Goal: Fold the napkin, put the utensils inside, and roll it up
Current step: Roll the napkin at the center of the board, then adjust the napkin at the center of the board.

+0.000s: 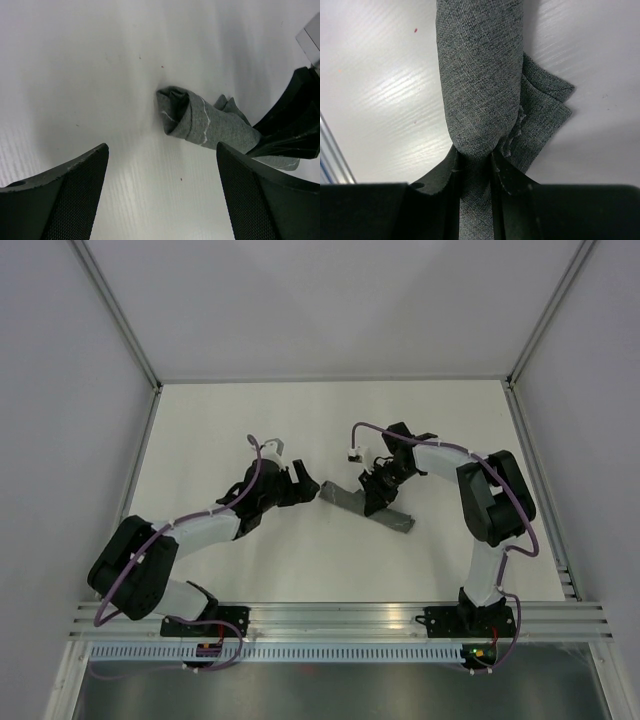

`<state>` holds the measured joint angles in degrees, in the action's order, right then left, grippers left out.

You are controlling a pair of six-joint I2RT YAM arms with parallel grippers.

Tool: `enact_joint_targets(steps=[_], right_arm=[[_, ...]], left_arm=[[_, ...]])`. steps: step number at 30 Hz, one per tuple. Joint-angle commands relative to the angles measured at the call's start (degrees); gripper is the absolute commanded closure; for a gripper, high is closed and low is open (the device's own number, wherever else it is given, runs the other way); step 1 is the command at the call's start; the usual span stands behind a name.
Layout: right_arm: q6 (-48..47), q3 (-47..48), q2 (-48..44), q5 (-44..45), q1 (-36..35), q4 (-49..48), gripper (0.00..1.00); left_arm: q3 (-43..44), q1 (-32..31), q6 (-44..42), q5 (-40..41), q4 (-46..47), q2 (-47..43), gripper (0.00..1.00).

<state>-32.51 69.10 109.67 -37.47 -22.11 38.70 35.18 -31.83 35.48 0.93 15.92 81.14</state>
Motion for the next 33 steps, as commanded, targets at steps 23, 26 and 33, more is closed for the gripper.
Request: enact_joint_targets(steps=[23,26,33], right_arm=[[32.3,-0.6,13.4,-4.1,3.5,-18.4,0.99],[34.6,-0.5,13.6,-5.1,3.9,-19.0,0.99],[35.8,-1.0,13.4,-6.1,4.8,-20.1,0.99]], left_arm=[[14.3,-14.7,21.4,18.2,-2.4,18.9,0.22],[16.6,-14.9,21.7,19.0,-5.5,20.5,0.26],[20.4,-15.1,23.3,20.0,-11.1,23.4,0.4]])
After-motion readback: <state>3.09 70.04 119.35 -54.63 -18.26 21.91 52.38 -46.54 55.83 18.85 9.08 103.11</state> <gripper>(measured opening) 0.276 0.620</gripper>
